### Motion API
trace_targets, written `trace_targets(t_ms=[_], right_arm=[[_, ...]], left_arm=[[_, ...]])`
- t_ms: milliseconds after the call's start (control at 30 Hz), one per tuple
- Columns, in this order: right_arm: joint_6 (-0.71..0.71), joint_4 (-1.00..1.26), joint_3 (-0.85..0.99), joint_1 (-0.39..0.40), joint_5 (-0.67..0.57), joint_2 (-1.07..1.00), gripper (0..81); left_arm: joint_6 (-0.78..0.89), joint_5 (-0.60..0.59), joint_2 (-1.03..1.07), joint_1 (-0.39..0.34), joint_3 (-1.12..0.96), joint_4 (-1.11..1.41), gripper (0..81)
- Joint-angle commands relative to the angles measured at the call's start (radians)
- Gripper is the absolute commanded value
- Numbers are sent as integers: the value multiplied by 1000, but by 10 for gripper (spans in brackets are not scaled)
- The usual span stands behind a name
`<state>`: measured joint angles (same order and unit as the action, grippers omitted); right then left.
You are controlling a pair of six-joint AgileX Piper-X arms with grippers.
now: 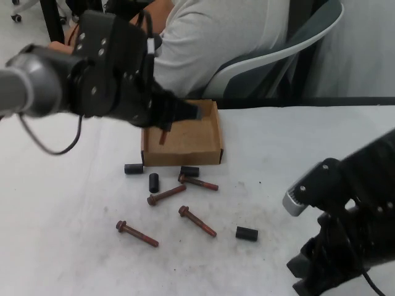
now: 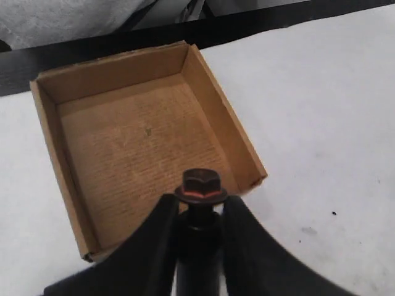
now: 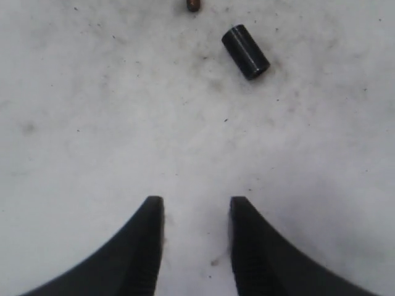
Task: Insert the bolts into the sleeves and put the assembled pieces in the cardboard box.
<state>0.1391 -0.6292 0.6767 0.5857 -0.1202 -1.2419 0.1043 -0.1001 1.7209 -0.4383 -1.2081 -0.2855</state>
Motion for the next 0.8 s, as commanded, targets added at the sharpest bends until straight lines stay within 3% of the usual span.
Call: trace_targets(t_ms=[0, 233, 500, 767], right_arm=[[64, -92, 97, -32, -24, -92, 344], [146, -151, 233, -32, 4, -245, 358], [263, -169, 337, -32, 33, -355, 358], [300, -169, 406, -32, 34, -432, 435]], left_arm=[[-9, -6, 69, 1, -142, -61, 8], [-23, 8, 221, 31, -368, -225, 8], [-23, 2, 338, 74, -486, -287, 8], [-25, -43, 426, 93, -565, -304, 8]])
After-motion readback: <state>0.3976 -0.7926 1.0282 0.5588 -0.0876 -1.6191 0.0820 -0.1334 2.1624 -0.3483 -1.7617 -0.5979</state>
